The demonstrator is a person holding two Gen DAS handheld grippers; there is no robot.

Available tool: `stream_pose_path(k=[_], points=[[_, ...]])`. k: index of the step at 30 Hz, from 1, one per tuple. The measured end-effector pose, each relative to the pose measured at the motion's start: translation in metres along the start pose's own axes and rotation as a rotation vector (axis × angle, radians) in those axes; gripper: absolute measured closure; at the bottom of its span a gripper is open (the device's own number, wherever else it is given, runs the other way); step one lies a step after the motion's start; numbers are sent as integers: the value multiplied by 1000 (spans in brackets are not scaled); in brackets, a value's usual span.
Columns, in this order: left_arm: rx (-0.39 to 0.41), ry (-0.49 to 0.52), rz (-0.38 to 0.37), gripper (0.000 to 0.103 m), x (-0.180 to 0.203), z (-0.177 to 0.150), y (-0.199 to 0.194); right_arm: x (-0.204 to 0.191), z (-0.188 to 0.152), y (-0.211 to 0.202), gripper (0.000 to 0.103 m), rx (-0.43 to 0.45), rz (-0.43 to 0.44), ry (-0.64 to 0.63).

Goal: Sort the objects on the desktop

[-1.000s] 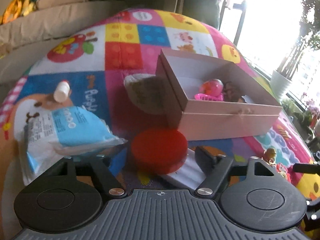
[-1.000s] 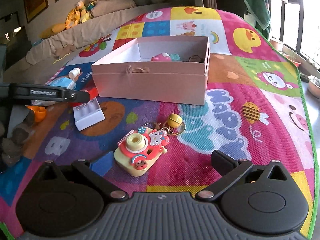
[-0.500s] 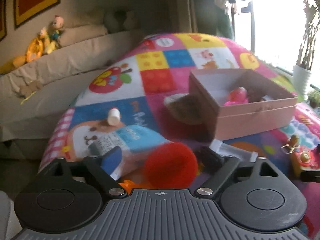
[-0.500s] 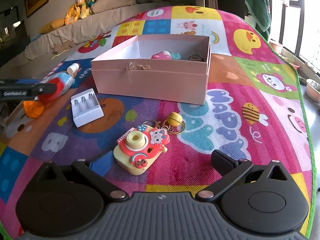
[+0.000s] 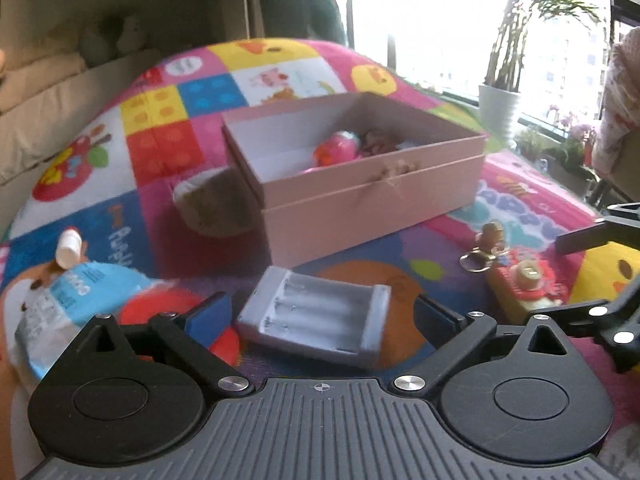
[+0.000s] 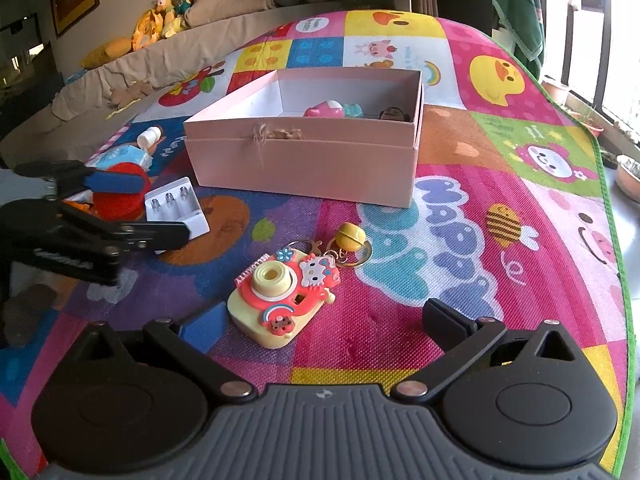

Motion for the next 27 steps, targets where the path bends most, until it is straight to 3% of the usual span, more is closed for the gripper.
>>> stream_pose_path(k=[4,8,13,19,23,27], points=[[-35,-28,13,2,-14,-5,6,1,0,0,0,2,1,3],[-51,-74,-90,1,-8,-8,3,0,0,0,0,0,-6,-6],[-26,-47,-197,1,17,-6,-5,-1,0,0,0,-1,-9,-10],[-32,-6,-56,1,17,-4,7,-3,-1,0,0,-2,-10,-18],[-20,-24,-22,1,16,0,7,-4,-1,-1,0,-2,-13,-22],[-10,-46,-62,2,24,-3,1,-7,-1,-3,0,5,22,-26]])
Point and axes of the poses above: each gripper's, at about its wrist camera, not at the fingertips, and y roughly the way its jaws point, x to its right, z to its top, the point moved 10 cm from there along y, roughly the way its jaws point
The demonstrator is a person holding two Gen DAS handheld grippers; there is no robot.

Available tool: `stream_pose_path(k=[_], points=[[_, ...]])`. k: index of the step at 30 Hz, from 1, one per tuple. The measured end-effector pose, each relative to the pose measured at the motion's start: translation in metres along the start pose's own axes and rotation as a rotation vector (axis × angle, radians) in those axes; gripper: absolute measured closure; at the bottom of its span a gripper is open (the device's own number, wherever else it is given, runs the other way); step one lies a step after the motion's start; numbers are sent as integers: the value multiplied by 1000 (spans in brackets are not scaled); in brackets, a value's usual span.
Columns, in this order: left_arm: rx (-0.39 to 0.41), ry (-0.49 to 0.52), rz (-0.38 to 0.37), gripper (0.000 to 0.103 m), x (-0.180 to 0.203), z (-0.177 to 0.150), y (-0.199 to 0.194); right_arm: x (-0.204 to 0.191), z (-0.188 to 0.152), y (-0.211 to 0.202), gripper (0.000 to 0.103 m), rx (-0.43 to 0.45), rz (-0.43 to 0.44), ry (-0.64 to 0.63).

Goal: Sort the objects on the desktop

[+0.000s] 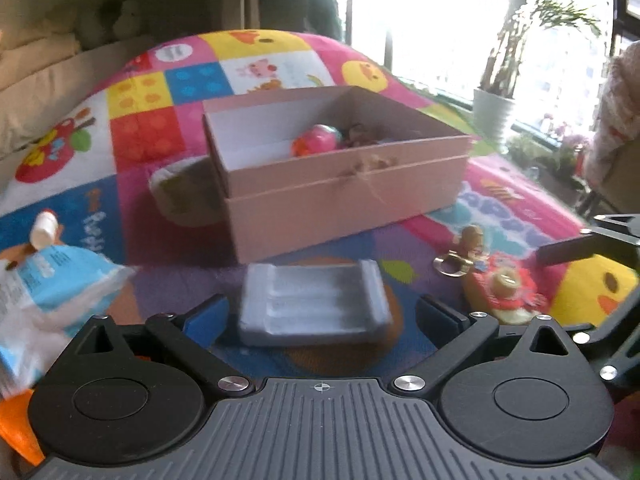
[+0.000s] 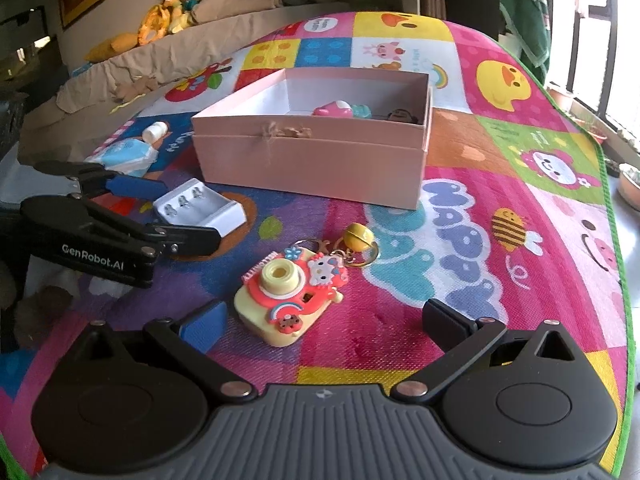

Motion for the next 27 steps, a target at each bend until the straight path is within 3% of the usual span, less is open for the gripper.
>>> stream_pose_path(k=[3,6,11,17,21,24,27], points=[[4,28,1,7,7,-5,-6,-3,1,-5,0,5,46,-5],[-10,23,53,11,0,-12,-10,-6,2,-7,0,-1,64,-41],[11,-75,156,8,-28,-19,-24,-14,1,-1,0,-46,105,-152],[32,-163,155,4,-42,-21,-30,-25,9,13,0,-68,151,-132],[35,-157,150,3,-40,-21,-31,-52,1,-6,0,-81,292,-148],[25,-169,142,3,-42,-22,-28,-53,3,-18,0,-26,256,-200],[19,-184,138,3,-43,-24,-28,-43,5,-11,0,-31,210,-195]])
Point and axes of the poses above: each gripper's, at about its wrist camera, not at the fingertips, and y roughly the way its jaws point, x to its right, z to its top, the point moved 10 cm from there along y, roughly the way its jaws point
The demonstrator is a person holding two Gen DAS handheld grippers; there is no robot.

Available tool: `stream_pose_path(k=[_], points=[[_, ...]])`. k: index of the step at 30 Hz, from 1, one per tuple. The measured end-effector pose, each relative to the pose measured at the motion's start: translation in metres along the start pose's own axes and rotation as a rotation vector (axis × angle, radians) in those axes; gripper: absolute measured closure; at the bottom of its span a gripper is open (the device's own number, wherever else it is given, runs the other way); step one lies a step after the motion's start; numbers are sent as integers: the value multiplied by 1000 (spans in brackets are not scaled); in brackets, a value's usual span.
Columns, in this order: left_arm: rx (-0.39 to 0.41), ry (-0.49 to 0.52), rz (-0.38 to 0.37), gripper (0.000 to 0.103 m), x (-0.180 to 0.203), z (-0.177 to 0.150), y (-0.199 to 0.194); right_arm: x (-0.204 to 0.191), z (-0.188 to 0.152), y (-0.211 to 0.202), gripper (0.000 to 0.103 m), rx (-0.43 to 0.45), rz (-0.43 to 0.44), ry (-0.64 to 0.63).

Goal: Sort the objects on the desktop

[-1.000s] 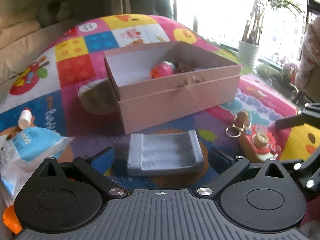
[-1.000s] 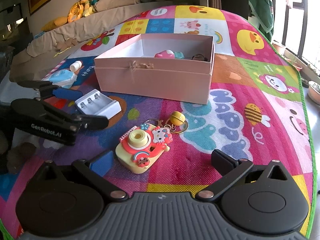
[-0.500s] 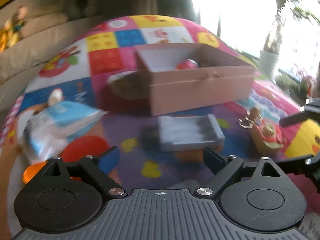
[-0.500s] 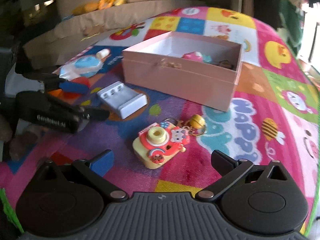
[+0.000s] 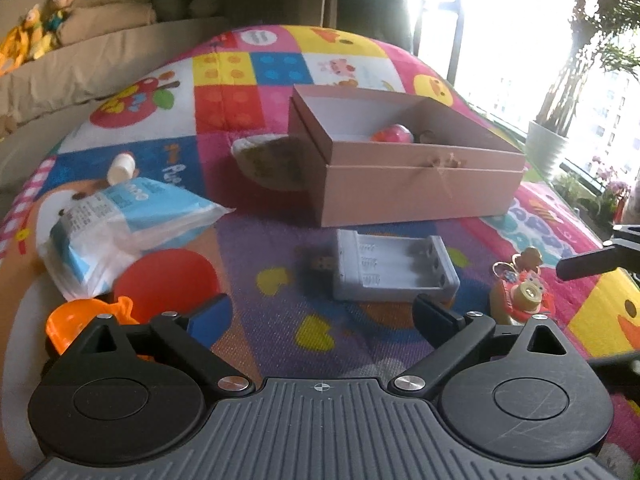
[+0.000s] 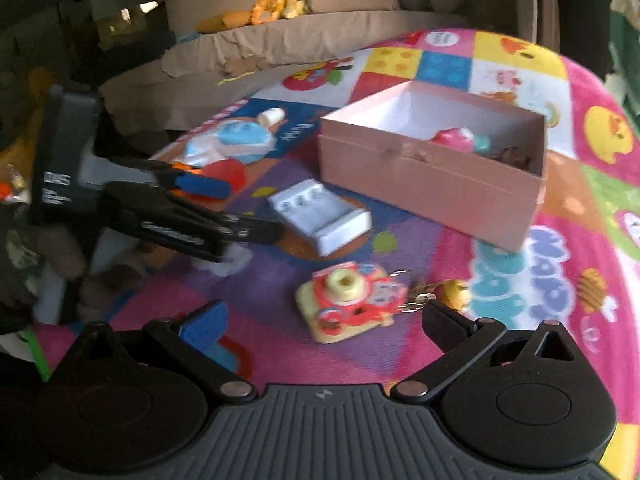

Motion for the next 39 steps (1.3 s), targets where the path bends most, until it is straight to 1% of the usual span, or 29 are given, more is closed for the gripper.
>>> stream_pose_path(k=[2,3,5,7,9,11,13,14,15,17,18,21,22,24,27,29,30,31,32,33,34,36,39], points=[[2,-2,-2,3,0,0,0,6,-1,8,6,-24,-5,17],[3,-2,-3,3,0,-1,-1,6,-1,13,13,-34,-1,13],[2,-2,-4,3,0,-1,0,3,2,16,13,-22,11,-14],[0,-7,-9,3,0,-1,0,-2,6,18,13,-13,42,-28],[-2,-13,-13,2,-1,-1,0,-7,10,22,14,-6,48,-45],[-1,-14,-14,2,-1,0,0,-11,11,26,21,-7,23,-70],[0,-15,-13,2,0,0,0,-10,12,27,37,-9,-26,-100],[1,-16,-14,2,-1,0,0,-8,12,26,40,-12,-37,-97],[2,-18,-14,2,-1,0,0,-2,11,23,41,-18,-46,-72],[3,-23,-15,2,-2,0,0,14,8,18,41,-26,-82,-6],[4,-24,-15,2,-2,0,0,23,6,14,41,-25,-113,30],[4,-25,-15,2,-2,0,0,38,-3,4,41,-17,-189,93],[4,-24,-15,2,-2,0,0,37,-6,1,38,-14,-193,109],[5,-24,-14,2,-3,0,0,26,-10,-3,30,-11,-148,135],[4,-25,-14,2,-3,0,0,-7,-11,-6,25,1,-26,129],[4,-23,-12,2,-3,0,0,-28,-8,-11,23,19,49,91],[5,-23,-12,2,-3,0,0,-34,-6,-14,20,37,51,65],[6,-23,-12,2,-3,0,-1,-35,-4,-16,17,55,30,42],[7,-25,-13,2,-4,0,-1,-34,-3,-16,17,63,3,25],[7,-27,-16,2,-4,0,-1,-31,-3,-15,17,58,-20,19],[7,-30,-18,2,-5,1,0,-28,-4,-12,17,47,-25,28],[7,-33,-21,2,-5,1,-1,-25,-7,-8,18,27,-13,47],[8,-36,-24,1,-4,1,-1,-27,-5,-5,21,42,-24,12]])
Point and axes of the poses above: each gripper's, at about its wrist camera, not at the fingertips, and y roughly the way its jaws point, x to its right, z to its top, the point moved 10 cm from there along y, roughly the way its jaws point
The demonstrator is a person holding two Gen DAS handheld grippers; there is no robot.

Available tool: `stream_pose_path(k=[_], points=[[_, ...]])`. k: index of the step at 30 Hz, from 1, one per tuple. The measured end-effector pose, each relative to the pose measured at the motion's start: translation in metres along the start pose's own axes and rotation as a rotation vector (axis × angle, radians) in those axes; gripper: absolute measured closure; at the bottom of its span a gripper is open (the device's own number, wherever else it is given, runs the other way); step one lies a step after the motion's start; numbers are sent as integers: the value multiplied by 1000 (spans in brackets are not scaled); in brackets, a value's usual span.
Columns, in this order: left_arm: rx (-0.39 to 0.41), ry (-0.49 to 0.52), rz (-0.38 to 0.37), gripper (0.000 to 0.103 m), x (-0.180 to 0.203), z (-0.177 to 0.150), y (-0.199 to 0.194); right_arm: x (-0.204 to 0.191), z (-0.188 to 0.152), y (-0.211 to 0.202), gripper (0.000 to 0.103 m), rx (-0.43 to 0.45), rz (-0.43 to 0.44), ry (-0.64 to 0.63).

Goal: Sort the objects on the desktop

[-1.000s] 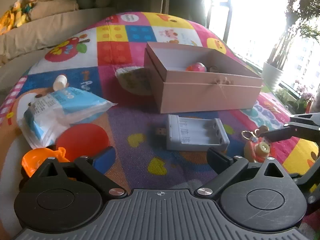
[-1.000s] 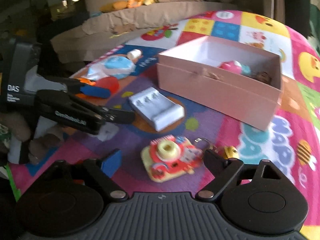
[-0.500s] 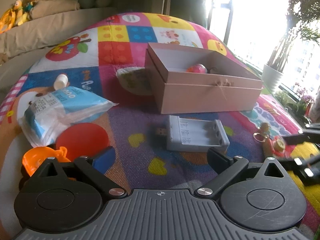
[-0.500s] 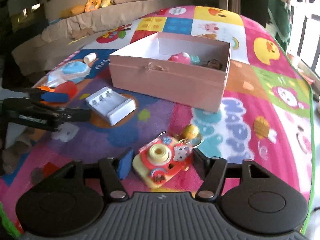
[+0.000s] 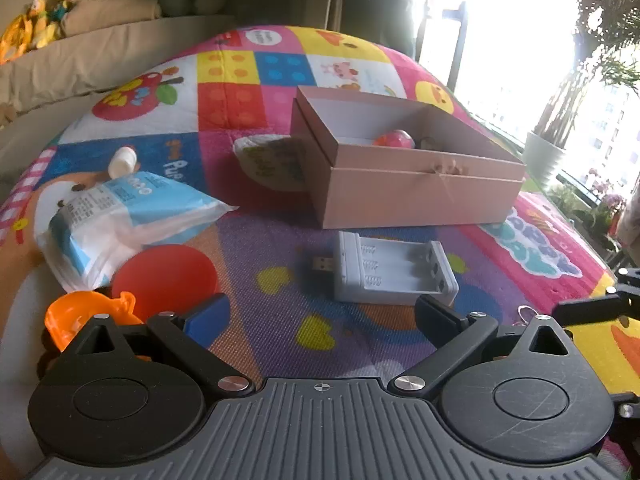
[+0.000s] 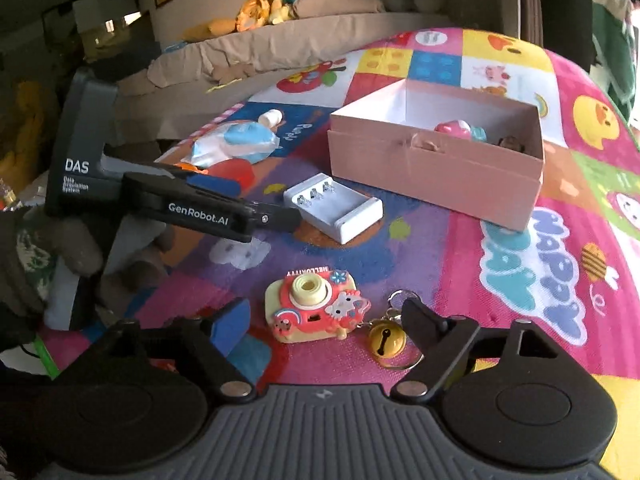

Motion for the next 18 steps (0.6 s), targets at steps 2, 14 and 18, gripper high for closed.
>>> stream_pose_path(k=[2,14,18], points=[[0,-1,-1,1,0,0,0,-3,5,2,21,13,0,-35],[10,-28,-14,1,-3,1,-2,-19,2,23,43,-136,51,-138],[8,7,-3,1,2,2,-2,-10,0,18,44,-141,12,-106]])
Point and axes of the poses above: each gripper's, at about its wrist camera, not at the fingertips, and y roughly the way its jaws point, x to its right, z to its top, the point moved 10 cm from there along y, roughly the way its jaws point
